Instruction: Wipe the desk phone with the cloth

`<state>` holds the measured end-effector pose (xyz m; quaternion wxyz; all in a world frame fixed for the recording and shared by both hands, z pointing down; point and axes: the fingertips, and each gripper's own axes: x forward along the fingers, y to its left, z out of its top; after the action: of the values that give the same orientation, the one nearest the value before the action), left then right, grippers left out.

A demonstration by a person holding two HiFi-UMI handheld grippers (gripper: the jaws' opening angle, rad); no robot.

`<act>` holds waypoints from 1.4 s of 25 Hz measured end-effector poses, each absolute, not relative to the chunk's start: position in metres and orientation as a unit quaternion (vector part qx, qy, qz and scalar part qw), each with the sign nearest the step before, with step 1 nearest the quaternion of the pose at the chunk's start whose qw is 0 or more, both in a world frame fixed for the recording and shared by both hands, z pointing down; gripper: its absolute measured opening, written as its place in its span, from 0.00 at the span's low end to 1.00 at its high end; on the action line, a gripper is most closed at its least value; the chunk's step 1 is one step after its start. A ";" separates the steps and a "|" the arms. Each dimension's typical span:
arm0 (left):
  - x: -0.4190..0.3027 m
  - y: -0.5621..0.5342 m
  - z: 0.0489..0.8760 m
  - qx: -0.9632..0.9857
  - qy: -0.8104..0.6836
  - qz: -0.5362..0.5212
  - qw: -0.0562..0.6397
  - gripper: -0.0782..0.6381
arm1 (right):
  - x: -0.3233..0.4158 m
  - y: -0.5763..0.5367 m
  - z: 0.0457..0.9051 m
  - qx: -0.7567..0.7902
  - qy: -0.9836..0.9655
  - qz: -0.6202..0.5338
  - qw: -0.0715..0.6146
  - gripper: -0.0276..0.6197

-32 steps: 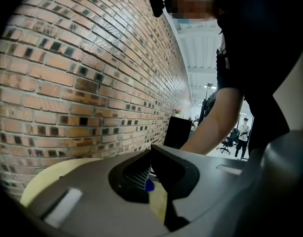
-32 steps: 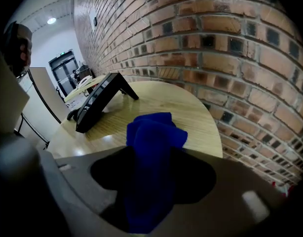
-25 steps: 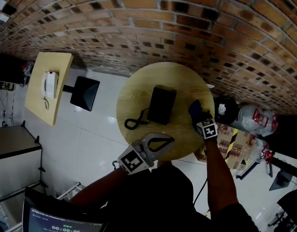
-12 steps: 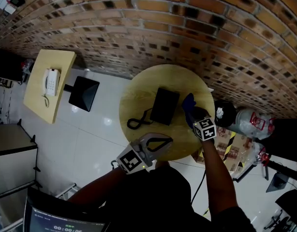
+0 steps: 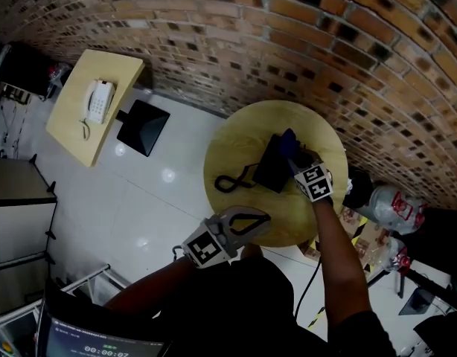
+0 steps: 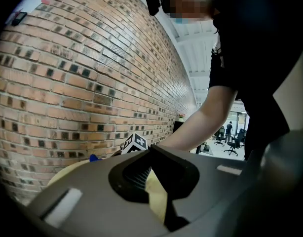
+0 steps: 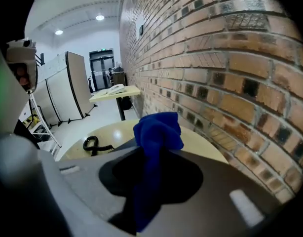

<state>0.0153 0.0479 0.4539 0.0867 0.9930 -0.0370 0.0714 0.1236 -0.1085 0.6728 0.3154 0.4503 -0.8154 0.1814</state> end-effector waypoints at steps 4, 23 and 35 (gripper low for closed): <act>-0.002 0.048 0.460 0.992 -0.058 0.073 0.086 0.09 | 0.119 -0.099 0.701 0.433 -0.812 0.185 0.345 0.18; -0.025 0.049 0.460 0.991 -0.052 0.066 0.101 0.09 | 0.027 0.006 0.750 0.371 -0.817 0.264 0.355 0.18; -0.043 0.038 0.460 0.990 -0.068 0.067 0.103 0.09 | 0.085 -0.122 0.682 0.450 -0.810 0.171 0.335 0.18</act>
<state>-0.0432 0.0377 0.4597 0.1031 0.9901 -0.0678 0.0665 0.0849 -0.1221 0.6819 0.3354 0.4500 -0.8097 0.1714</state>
